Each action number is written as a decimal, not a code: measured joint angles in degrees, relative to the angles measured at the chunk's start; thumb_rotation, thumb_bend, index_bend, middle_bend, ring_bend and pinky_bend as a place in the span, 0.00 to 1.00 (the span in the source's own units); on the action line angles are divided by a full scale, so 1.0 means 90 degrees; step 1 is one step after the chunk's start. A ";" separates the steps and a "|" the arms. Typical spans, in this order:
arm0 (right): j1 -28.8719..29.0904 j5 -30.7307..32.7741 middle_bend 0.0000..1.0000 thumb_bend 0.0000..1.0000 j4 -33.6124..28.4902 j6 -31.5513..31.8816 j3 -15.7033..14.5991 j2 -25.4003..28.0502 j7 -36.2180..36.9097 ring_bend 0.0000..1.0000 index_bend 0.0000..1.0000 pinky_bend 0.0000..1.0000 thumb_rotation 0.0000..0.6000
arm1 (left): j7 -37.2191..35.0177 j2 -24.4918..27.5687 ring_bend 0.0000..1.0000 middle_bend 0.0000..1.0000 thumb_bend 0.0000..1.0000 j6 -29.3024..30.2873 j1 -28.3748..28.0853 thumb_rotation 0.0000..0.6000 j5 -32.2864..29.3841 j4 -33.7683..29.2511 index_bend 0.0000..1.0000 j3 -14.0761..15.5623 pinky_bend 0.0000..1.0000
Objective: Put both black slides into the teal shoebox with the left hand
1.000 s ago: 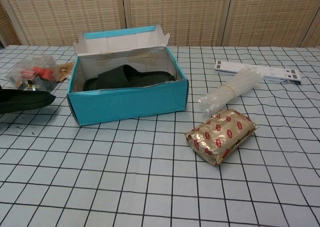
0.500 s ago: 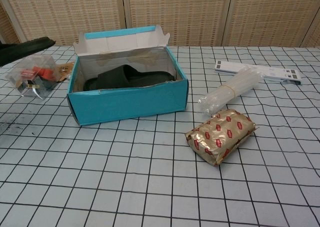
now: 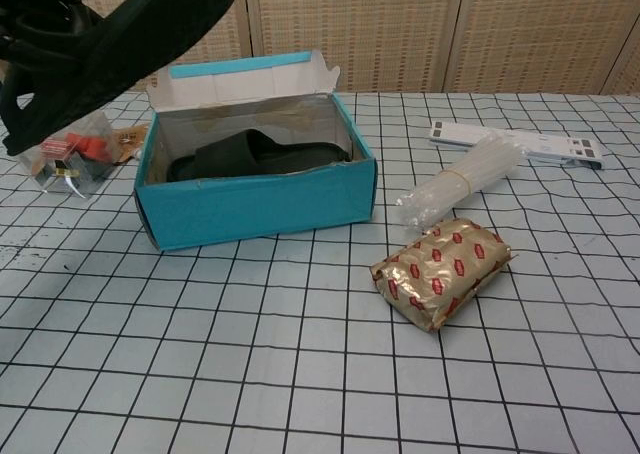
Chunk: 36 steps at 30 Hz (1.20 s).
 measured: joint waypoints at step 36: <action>0.0119 0.0748 0.00 0.21 0.0059 -0.0370 0.0169 -0.0013 -0.0200 0.00 0.00 0.00 1.00 | 0.0151 -0.1802 0.63 0.68 1.00 -0.4449 -0.3293 1.00 -0.3006 0.2989 0.57 -0.0195 0.64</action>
